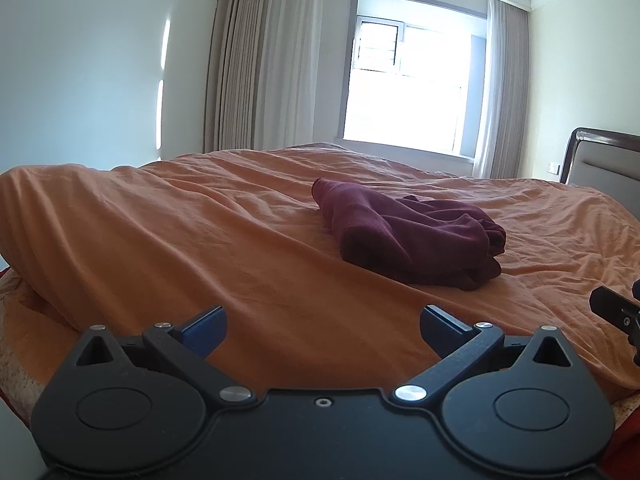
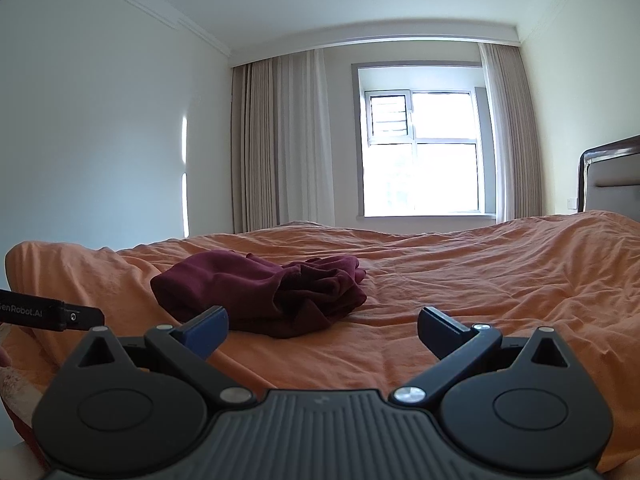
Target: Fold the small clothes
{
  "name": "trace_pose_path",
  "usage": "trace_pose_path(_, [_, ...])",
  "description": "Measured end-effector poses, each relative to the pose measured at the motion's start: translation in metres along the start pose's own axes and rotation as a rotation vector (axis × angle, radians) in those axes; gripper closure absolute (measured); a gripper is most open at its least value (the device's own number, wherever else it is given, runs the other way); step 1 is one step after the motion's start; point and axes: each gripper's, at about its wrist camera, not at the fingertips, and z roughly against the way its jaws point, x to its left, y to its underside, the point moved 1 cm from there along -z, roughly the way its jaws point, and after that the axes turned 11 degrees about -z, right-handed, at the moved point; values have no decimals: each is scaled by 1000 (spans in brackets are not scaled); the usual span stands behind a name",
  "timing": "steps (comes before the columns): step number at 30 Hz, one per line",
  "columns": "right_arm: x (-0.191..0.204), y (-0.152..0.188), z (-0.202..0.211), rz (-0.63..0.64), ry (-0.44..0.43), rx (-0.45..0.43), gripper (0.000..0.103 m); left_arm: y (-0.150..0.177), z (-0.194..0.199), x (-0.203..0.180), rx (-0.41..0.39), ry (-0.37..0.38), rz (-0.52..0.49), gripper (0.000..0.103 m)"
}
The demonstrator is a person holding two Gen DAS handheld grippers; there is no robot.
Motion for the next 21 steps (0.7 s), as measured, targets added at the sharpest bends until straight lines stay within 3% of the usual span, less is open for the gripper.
trace_pose_path(21, [0,2,-2,9,4,4,0,2,-1,-1,10,10,20,1])
